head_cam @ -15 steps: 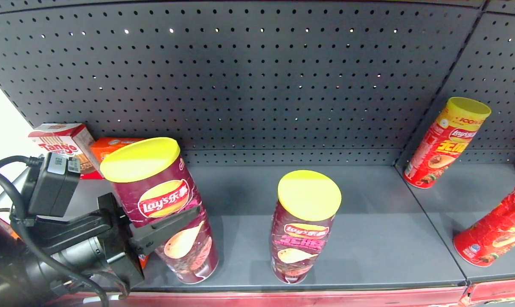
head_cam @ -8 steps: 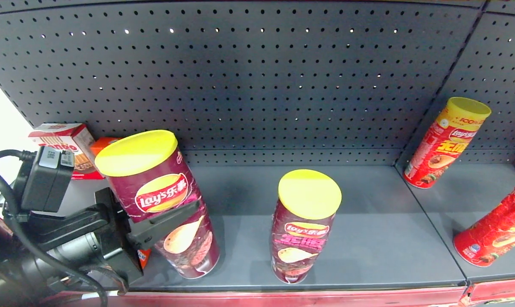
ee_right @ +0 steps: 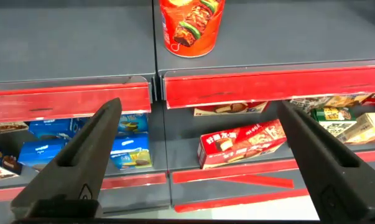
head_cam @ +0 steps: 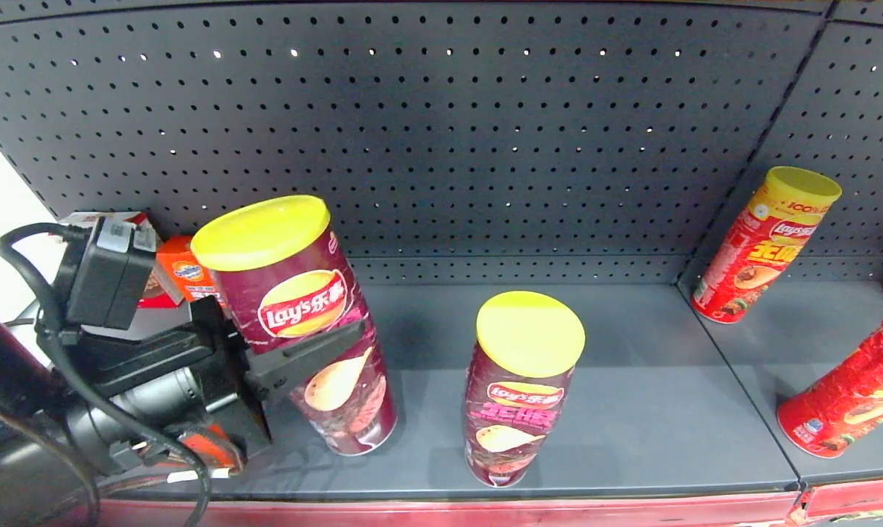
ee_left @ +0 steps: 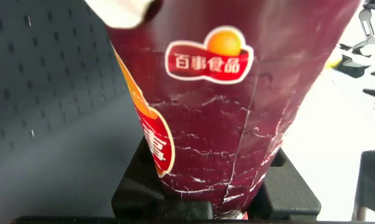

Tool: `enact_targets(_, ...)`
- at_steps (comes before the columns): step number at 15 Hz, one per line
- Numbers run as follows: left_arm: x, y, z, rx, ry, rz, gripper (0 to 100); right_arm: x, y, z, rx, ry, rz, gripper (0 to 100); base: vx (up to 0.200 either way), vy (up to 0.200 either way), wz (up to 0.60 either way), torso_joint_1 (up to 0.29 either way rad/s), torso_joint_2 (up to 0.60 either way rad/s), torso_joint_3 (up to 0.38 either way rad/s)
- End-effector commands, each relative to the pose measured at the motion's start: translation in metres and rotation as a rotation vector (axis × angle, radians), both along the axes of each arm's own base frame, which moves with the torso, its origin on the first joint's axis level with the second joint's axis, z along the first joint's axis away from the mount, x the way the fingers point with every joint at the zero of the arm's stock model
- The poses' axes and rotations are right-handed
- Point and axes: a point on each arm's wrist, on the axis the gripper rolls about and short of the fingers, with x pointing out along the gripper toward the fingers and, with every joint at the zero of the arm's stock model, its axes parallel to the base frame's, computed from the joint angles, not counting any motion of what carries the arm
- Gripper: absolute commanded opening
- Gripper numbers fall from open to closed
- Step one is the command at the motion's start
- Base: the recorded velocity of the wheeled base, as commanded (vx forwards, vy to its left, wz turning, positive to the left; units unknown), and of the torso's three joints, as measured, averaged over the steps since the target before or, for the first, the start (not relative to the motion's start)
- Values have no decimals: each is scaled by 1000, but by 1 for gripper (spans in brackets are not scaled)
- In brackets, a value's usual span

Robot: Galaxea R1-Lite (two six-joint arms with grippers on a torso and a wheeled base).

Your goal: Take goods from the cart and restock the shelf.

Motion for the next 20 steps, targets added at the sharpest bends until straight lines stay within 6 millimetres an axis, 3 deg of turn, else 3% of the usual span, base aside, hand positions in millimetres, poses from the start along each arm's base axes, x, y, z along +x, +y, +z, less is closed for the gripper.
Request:
enact_targets(1,30,-13,13,-15,-34,2,0,1,0,0,0,6,0,100,0,0,0,0,0,0)
enact_targets(6,57,-13,18,37,25,-81,0,1,0,0,0,6,0,100,0,0,0,0,0,0)
enact_targets(11,63,-17,19,88,82,-148,0,1,0,0,0,8,0,100,0,0,0,0,0,0)
enact_targets(16,86,-40,23,94,62,-196,0,0,0,0,0,6,0,100,0,0,0,0,0,0)
enact_targets(20,124,-63,7,149,5,-208,0,0,0,0,0,6,0,100,0,0,0,0,0,0)
